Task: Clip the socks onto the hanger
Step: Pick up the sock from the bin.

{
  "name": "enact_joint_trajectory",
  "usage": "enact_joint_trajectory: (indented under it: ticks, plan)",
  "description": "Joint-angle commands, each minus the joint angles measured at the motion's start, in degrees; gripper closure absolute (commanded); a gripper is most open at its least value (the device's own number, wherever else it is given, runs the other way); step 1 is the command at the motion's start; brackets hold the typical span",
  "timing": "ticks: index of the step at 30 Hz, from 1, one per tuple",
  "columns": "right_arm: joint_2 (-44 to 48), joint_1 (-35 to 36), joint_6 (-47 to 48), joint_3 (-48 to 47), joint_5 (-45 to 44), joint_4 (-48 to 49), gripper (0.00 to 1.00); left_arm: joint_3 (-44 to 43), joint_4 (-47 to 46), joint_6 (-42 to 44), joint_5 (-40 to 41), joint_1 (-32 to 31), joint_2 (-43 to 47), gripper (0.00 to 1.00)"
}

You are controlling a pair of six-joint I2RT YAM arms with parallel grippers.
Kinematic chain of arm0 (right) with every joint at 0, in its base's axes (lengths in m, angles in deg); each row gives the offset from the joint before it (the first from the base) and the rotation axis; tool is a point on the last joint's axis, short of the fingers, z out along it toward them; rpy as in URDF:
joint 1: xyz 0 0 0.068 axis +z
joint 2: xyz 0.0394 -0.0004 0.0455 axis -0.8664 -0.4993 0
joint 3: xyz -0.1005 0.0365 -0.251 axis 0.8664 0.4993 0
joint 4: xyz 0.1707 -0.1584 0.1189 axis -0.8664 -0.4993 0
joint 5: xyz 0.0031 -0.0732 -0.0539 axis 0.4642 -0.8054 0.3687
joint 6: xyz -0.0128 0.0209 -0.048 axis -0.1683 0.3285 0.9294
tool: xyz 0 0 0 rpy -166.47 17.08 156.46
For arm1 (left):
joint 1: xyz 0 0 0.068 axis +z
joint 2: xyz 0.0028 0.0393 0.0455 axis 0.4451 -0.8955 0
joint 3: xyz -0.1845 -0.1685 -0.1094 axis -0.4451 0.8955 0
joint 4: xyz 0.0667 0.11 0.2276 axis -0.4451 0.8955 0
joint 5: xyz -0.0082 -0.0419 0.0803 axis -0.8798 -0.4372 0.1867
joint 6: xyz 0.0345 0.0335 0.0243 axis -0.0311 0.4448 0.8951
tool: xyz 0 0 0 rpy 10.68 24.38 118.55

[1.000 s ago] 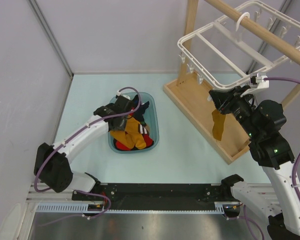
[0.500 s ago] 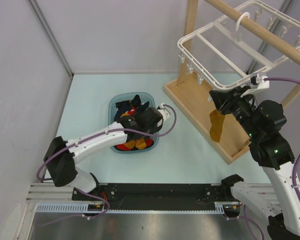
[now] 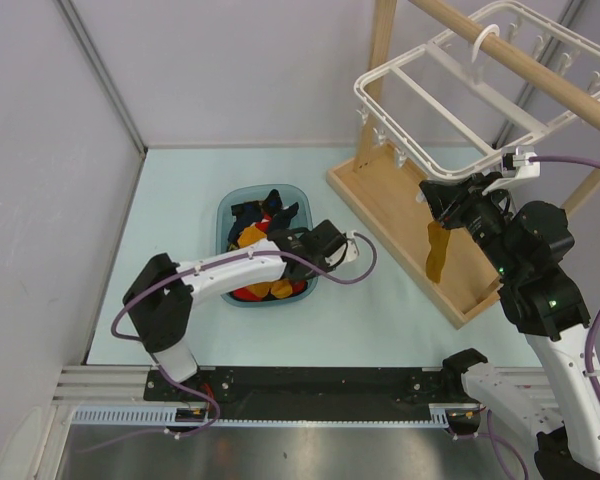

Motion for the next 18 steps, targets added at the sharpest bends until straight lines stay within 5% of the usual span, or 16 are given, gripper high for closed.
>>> enact_joint_trajectory:
  ticks: [1,13,18]
  plan:
    - [0.2,-0.3,1.0,-1.7,-0.6,-0.5,1.00,-3.4,3.0,3.3,-1.3,-1.0,-3.3,0.49]
    - [-0.2,-0.3,0.9,-1.7,-0.3,-0.4,1.00,-4.2,4.6,3.2,3.1,-1.0,-6.9,0.49]
    - [-0.2,-0.3,1.1,-1.8,-0.2,-0.1,1.00,-4.3,2.4,3.8,4.5,-1.0,-8.2,0.57]
